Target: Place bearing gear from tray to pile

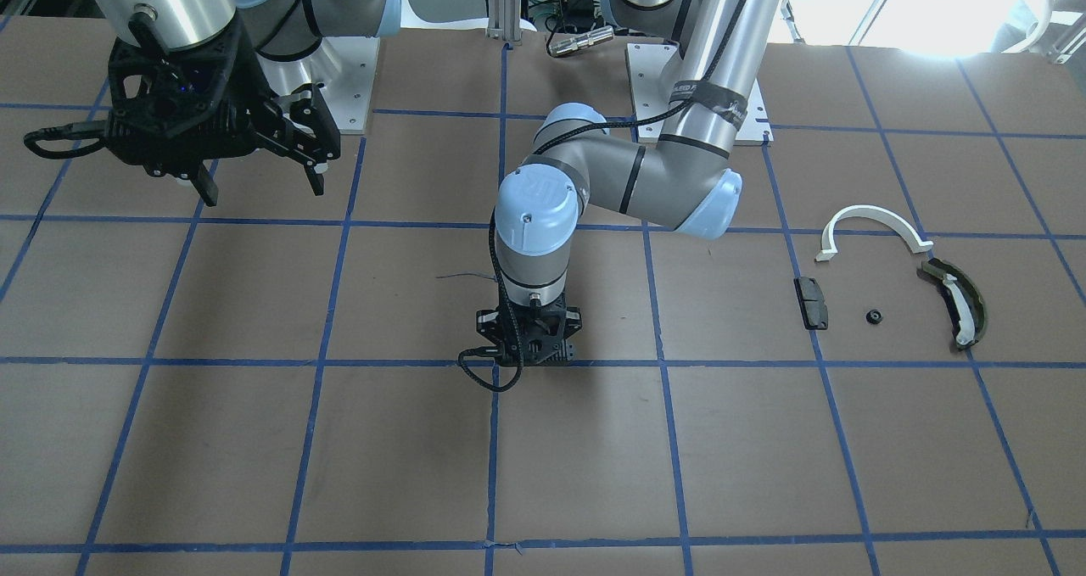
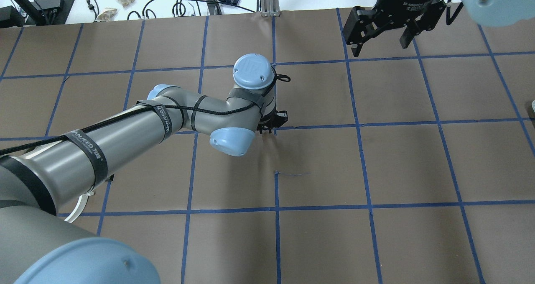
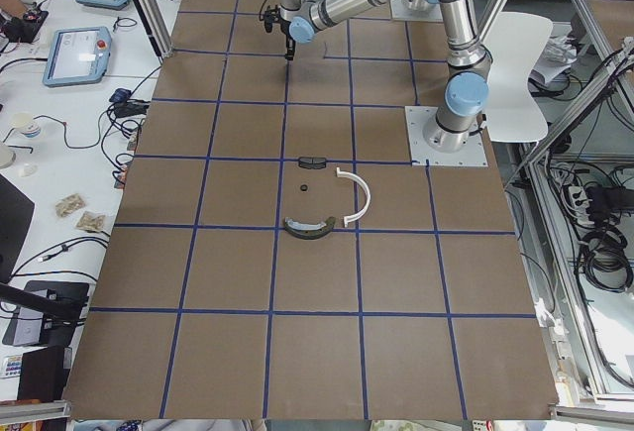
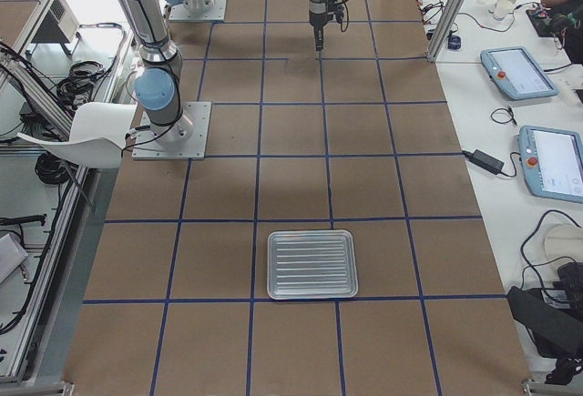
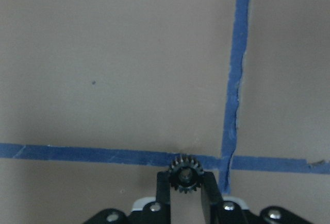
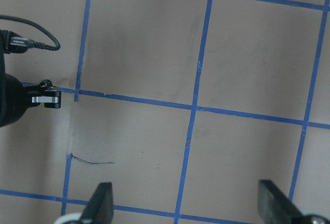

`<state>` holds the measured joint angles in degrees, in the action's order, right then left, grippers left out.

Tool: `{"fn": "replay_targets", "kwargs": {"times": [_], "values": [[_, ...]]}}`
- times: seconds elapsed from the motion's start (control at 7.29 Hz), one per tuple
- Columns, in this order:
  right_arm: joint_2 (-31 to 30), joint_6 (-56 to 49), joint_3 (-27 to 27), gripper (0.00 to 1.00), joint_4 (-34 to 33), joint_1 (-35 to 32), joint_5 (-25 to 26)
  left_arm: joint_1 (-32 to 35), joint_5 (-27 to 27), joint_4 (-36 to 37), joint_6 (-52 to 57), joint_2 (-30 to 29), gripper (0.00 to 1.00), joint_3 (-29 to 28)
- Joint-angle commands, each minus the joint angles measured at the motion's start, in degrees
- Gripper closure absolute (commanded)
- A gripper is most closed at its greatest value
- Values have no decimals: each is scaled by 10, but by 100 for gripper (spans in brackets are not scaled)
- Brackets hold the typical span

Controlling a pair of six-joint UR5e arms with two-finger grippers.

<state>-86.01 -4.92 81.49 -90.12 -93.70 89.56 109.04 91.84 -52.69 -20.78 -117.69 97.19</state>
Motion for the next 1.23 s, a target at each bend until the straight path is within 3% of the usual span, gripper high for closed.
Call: {"fn": "replay_targets", "kwargs": {"times": [0.0, 0.27, 0.55, 1.1], "values": [[0, 0, 0, 0, 1, 0, 1, -77, 17, -106, 100, 38, 100, -30], [0, 0, 0, 0, 1, 0, 1, -234, 19, -126, 210, 75, 100, 13], [0, -1, 0, 0, 1, -1, 2, -385, 55, -117, 410, 112, 100, 70], [0, 2, -4, 0, 2, -1, 1, -592, 42, -109, 632, 117, 100, 114]]}}
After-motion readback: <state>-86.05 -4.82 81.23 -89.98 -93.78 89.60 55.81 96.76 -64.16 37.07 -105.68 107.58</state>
